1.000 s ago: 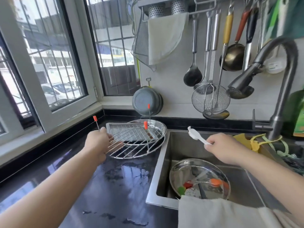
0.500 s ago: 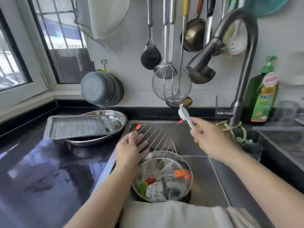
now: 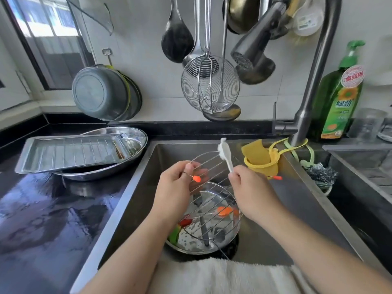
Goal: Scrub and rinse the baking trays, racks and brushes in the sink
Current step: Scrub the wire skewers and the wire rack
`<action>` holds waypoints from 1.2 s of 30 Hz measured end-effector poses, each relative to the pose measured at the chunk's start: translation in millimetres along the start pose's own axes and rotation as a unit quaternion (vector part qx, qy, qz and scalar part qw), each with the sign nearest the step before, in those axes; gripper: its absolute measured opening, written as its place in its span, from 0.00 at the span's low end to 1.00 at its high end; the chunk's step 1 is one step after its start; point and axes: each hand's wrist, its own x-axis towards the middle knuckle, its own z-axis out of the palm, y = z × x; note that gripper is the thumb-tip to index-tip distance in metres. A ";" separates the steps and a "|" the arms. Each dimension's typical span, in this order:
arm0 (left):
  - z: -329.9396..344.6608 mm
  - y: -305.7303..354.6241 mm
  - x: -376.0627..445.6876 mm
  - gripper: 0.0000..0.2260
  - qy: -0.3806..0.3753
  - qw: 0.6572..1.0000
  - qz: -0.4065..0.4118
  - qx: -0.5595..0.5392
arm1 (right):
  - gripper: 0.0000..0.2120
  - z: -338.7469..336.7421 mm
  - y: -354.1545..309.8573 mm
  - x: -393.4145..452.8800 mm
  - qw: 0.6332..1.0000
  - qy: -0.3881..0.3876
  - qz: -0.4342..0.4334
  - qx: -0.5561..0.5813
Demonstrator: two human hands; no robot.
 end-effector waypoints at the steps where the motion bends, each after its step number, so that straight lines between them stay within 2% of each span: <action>1: 0.3 0.3 -0.3 0.14 0.001 1.000 0.007 -0.003 | 0.18 0.0 -1.9 -0.9 1.000 -0.004 -0.019 0.011; 4: -0.3 -0.5 -2.1 0.14 -0.007 1.000 0.025 0.005 | 0.14 -1.0 -13.5 -8.1 0.994 -0.013 -0.108 -0.001; 5: 0.3 -0.2 -3.3 0.15 -0.014 0.999 0.029 0.009 | 0.14 -0.4 -15.1 -9.0 0.994 -0.015 -0.110 -0.011; 9: 3.1 -0.7 -1.8 0.14 -0.014 1.000 0.017 -0.008 | 0.16 -2.0 -5.3 -0.9 0.999 0.020 -0.028 -0.027; 14: 0.9 -1.8 -1.7 0.15 -0.026 0.999 0.025 -0.021 | 0.16 5.0 -17.3 -10.8 0.994 -0.027 -0.109 -0.007; 16: 1.3 -0.9 -1.3 0.14 -0.016 0.999 0.003 -0.048 | 0.14 0.6 -10.5 -5.4 0.998 0.007 -0.059 -0.026; 19: 2.0 -1.2 0.2 0.14 -0.014 0.997 -0.011 -0.070 | 0.18 -7.7 -0.4 2.1 0.999 0.032 0.016 -0.041; 24: 1.5 -1.6 -2.3 0.14 -0.027 0.997 -0.008 -0.071 | 0.16 3.6 -16.6 -12.1 0.993 -0.073 -0.083 -0.028; 29: 3.6 -4.6 -0.5 0.13 -0.050 0.995 0.000 -0.087 | 0.14 -10.4 -10.2 -2.1 0.998 0.013 0.009 -0.066; 33: 3.5 -6.1 -1.7 0.14 -0.084 0.993 0.000 -0.078 | 0.12 1.1 -24.2 -17.6 0.993 -0.083 -0.073 -0.047; 34: 2.9 -6.2 -1.7 0.14 -0.089 0.992 -0.005 -0.085 | 0.12 2.1 -24.2 -18.5 0.991 -0.090 -0.079 -0.053; 36: 3.1 -6.2 -1.4 0.14 -0.106 0.986 -0.031 -0.122 | 0.12 -5.8 -18.3 -10.1 0.994 -0.056 -0.048 -0.085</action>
